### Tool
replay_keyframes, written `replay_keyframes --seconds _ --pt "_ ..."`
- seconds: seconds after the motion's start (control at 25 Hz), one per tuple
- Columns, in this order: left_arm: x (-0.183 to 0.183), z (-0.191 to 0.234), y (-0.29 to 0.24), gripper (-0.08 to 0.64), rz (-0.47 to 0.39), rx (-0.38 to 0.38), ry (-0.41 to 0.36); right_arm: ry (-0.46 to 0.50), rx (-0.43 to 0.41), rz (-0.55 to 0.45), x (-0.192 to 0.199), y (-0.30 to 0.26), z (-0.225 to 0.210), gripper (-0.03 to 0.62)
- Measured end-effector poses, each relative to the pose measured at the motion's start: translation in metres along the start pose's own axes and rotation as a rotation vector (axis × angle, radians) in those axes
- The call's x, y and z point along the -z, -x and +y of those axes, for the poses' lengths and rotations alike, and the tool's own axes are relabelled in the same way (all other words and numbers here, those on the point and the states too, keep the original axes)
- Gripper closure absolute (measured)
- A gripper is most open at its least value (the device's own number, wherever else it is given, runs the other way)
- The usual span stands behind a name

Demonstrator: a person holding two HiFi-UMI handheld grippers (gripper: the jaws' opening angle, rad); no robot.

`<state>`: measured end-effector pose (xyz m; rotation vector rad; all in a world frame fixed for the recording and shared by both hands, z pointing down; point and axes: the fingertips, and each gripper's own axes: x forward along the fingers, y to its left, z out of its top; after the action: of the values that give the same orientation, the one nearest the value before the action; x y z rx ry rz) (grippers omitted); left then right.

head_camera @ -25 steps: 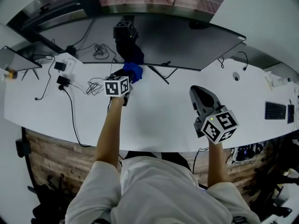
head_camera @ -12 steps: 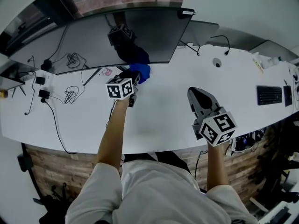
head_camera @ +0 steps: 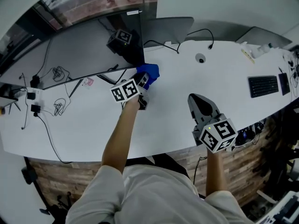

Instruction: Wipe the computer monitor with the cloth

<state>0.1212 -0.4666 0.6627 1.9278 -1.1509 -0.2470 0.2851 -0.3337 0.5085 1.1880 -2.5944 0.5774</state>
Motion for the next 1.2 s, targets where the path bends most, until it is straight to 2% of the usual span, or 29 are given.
replay_keyframes --seconds 0.12,0.28,0.76,0.92,1.2 --pt "-0.002 -0.018 -0.009 0.443 -0.048 0.016 0.077 -0.032 0.015 -0.007 0.002 0.012 -0.013 0.578" --pt "-0.015 -0.039 -0.005 0.443 -0.11 0.017 0.093 -0.043 0.015 -0.017 0.001 0.02 -0.022 0.578" --pt "-0.096 -0.142 0.034 0.445 -0.302 0.119 -0.102 -0.002 -0.007 -0.075 -0.047 0.03 -0.005 0.578" --pt "-0.122 -0.173 0.049 0.445 -0.317 0.152 -0.133 0.016 -0.002 -0.1 -0.064 0.036 0.005 0.578" --pt "-0.163 -0.226 0.068 0.446 -0.33 0.155 -0.163 0.051 0.021 -0.139 -0.091 0.054 0.022 0.578"
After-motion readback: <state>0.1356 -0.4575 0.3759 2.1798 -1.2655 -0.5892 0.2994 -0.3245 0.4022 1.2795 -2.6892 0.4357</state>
